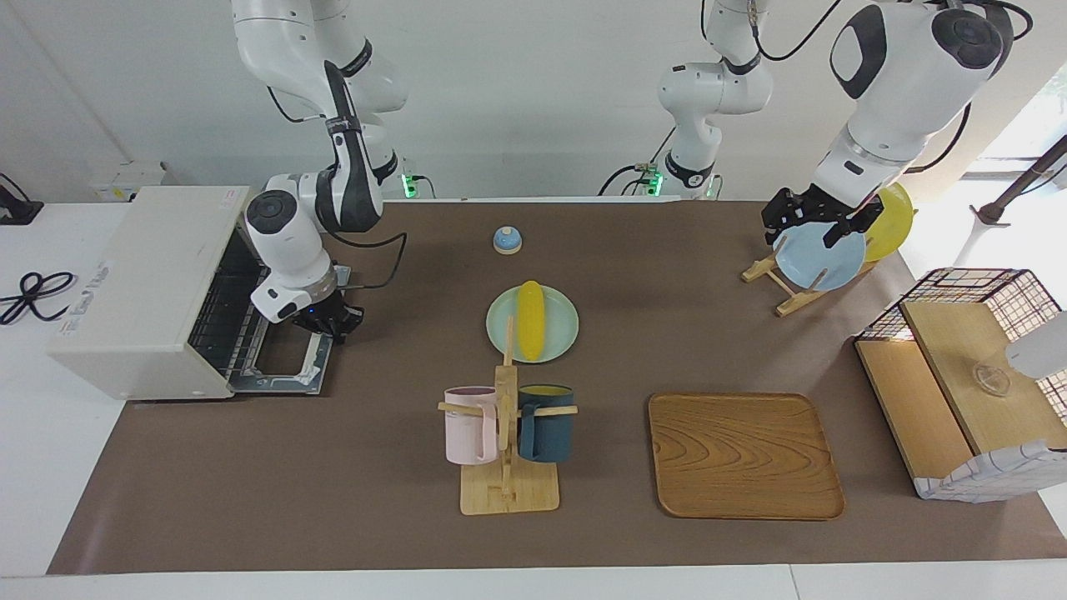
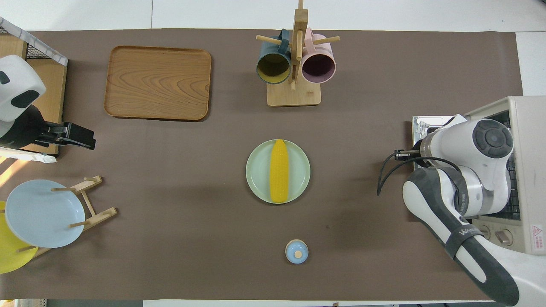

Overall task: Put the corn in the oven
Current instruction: 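Pull the toaster oven door open with the right gripper, then reach the right gripper to the green plate rim and grasp it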

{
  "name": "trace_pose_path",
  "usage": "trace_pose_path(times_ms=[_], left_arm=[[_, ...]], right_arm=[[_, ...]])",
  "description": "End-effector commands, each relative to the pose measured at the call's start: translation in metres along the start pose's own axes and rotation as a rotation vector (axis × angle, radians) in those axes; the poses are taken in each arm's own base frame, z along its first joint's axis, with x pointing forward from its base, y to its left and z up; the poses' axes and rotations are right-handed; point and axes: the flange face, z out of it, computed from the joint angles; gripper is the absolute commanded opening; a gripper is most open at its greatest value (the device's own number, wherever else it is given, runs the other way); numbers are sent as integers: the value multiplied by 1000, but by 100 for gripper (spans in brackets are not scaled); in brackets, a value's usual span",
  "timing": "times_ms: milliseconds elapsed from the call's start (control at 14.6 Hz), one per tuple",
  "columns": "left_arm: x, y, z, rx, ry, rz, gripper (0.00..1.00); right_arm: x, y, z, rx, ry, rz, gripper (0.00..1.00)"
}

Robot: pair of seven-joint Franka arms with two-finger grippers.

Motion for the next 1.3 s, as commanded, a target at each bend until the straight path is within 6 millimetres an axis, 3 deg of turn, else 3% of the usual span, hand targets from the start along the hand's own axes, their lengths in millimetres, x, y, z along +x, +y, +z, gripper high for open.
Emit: trace_pose_path(times_ms=[0,205,411,616,753,890,1232], left_arm=[[-3,8,-3,27,1,28,100],[5,9,-12,22,19,27,100],[9,13,-14,23,30,34,100],[8,21,-12,25,28,48,100],[7,21,-15,25,33,47,100],[7,20,-14,25,30,45,100],[7,16,-14,24,30,36,100]], right_arm=[[19,-73,-33,-6,12,20,0],[49,-146,-95,-18,-19,33,46],[31,-238,-119,1,11,58,44],[13,-360,-107,6,9,113,45],[5,-393,-78,31,23,106,46],[-15,-425,-55,66,44,70,50],[-42,-426,-19,78,51,33,50]])
